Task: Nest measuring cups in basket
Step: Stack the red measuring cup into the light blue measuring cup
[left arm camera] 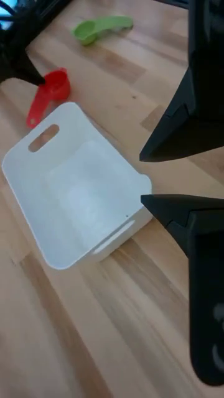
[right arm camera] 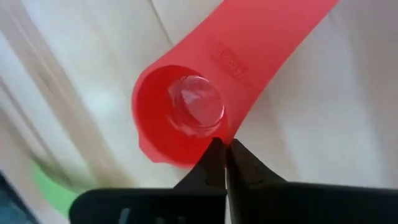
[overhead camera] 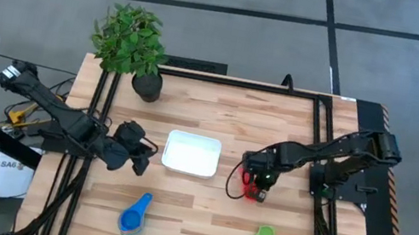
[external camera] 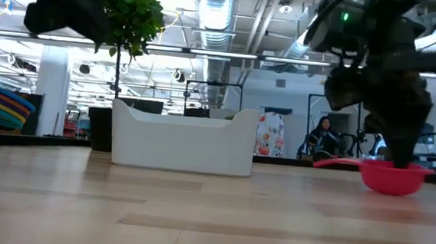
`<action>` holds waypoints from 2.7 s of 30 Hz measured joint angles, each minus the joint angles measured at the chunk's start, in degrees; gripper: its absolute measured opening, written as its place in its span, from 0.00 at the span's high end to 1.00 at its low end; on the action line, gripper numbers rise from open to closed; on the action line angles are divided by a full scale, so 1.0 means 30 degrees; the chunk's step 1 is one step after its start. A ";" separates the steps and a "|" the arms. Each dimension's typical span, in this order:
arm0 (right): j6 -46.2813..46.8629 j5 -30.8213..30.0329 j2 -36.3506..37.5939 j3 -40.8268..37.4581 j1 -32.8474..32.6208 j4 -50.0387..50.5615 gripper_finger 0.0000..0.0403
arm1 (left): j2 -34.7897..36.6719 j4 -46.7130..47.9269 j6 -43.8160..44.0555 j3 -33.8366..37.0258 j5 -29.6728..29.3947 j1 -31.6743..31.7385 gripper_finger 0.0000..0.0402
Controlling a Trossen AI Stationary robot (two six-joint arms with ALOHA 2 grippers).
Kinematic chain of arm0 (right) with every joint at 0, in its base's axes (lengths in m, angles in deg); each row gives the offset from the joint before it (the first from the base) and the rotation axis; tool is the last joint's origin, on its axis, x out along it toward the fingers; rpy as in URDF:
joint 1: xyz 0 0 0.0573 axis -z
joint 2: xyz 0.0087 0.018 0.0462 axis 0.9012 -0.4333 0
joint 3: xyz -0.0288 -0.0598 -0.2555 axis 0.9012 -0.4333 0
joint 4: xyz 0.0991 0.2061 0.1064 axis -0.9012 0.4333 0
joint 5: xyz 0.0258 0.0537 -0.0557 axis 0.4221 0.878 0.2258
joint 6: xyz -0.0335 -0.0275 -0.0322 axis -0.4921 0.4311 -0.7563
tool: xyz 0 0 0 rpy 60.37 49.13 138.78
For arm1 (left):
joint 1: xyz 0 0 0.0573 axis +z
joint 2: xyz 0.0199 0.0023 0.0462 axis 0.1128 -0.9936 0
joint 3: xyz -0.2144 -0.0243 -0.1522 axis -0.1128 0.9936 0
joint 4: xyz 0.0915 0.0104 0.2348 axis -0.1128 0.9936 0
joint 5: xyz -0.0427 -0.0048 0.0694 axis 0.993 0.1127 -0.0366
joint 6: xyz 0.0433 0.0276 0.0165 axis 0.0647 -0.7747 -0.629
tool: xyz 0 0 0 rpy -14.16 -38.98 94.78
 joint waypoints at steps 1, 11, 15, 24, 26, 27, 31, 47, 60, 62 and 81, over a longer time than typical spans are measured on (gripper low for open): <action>0.1409 -0.0144 0.0006 0.0000 -0.0286 -0.0717 0.99 | 0.0117 0.0254 -0.0188 -0.0199 0.0000 0.0000 0.80; 1.1833 -0.2178 0.0161 0.0000 -0.3185 -0.6363 0.99 | 0.0627 0.0493 -0.1336 -0.0429 0.0948 -0.0007 0.80; 1.4747 -0.3240 0.0277 0.0261 -0.4538 -0.7636 0.98 | 0.0432 0.0053 -0.0793 -0.0429 0.2010 -0.0007 0.80; 1.6764 -0.7097 0.0277 0.2697 -0.6460 -0.7614 0.99 | -0.1243 -0.4491 -0.1091 -0.0429 0.2617 0.0178 0.78; 1.6332 -0.7881 0.0277 0.3239 -0.6331 -0.7563 0.99 | -0.1896 -0.6230 -0.1370 -0.0429 0.2383 0.0519 0.76; 1.5970 -0.8192 0.0277 0.3521 -0.6210 -0.7494 0.99 | -0.2215 -0.6894 -0.1549 -0.0429 0.2316 0.0675 0.74; 1.4282 -0.9241 0.0277 0.4272 -0.5336 -0.7579 0.99 | -0.3428 -0.9700 -0.2278 -0.0429 0.2129 0.1668 0.69; 0.8388 -0.9478 0.0277 0.5719 -0.3144 -0.7850 0.99 | -0.6641 -1.8134 -0.3475 -0.0429 0.4205 0.5729 0.56; 0.6552 -0.9318 0.0277 0.5727 -0.3159 -0.7755 0.99 | -0.7713 -1.8389 -0.4070 -0.0823 0.6474 0.7391 0.64; 0.6502 -0.9330 0.0270 0.5727 -0.3158 -0.7751 0.98 | -0.7708 -1.8408 -0.3643 -0.0823 0.7294 0.7687 0.71; 0.6050 -0.7991 0.0284 0.5734 -0.3443 -0.7883 0.73 | -0.6210 -1.4954 -0.2619 -0.0808 1.4195 0.8872 1.00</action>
